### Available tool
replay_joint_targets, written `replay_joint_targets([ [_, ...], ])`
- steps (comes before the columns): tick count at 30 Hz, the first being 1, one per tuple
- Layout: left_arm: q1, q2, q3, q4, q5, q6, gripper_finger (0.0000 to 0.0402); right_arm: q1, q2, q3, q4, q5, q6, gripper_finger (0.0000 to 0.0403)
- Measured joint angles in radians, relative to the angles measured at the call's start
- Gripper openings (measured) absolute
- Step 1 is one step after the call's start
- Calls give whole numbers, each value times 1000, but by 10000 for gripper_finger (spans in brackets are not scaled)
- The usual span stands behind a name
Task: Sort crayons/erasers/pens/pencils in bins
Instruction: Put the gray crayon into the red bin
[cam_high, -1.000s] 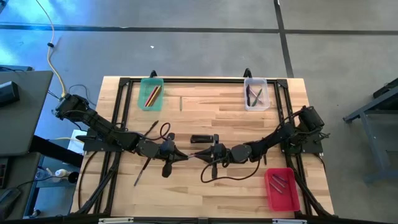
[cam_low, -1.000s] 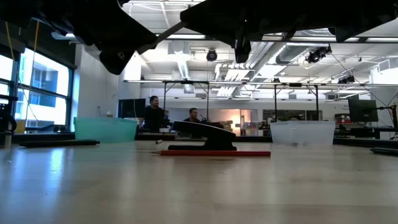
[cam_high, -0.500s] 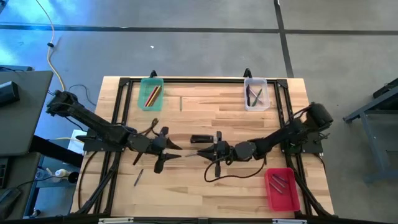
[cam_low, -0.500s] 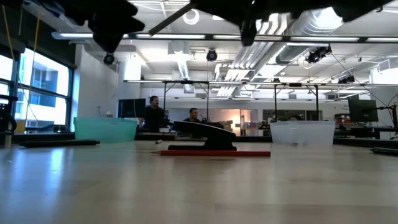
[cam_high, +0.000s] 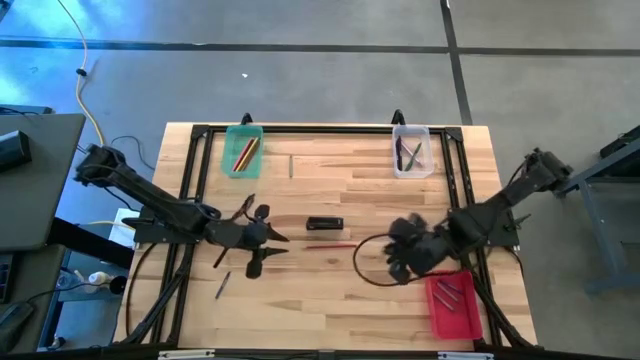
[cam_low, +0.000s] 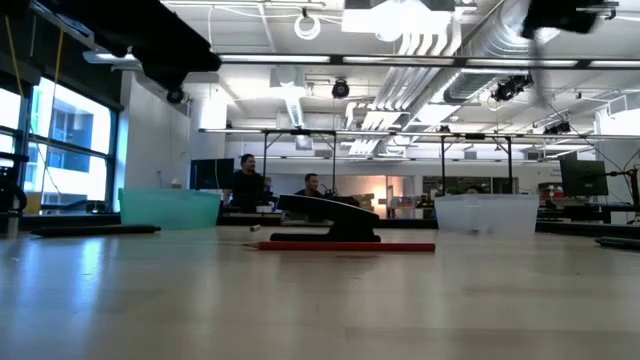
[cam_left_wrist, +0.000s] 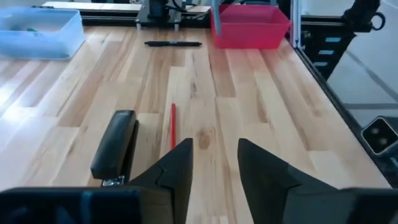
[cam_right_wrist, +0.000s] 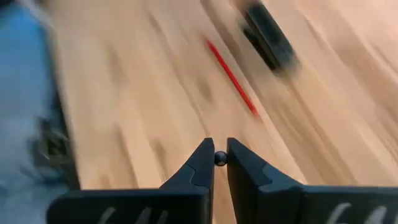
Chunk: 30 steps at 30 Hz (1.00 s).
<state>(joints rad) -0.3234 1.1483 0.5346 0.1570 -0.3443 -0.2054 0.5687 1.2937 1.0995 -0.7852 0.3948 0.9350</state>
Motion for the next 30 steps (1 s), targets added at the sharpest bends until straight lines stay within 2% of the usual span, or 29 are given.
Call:
replay_joint_targets([
  [2, 0, 29, 0, 20, 0, 0, 102, 36, 8, 45, -181, -32, 157, 14],
  [5, 0, 70, 0, 40, 8, 4, 86, 100, 15, 58, -319, -127, 354, 14],
  [9, 0, 115, 0, 39, 20, 3, 65, 193, 16, 22, -320, -277, 530, 14],
  [14, 0, 134, 0, 50, 23, 2, 43, 298, 39, 10, -336, -390, 714, 14],
  [18, 0, 134, 0, 60, 23, 0, 31, 354, 84, 10, -366, -424, 792, 14],
  [22, 0, 134, 0, 59, 23, 0, 23, 385, 156, 10, -392, -480, 791, 13],
  [30, -16, 134, 0, 75, 27, -8, 12, 403, 250, 10, -318, -530, 792, 4],
])
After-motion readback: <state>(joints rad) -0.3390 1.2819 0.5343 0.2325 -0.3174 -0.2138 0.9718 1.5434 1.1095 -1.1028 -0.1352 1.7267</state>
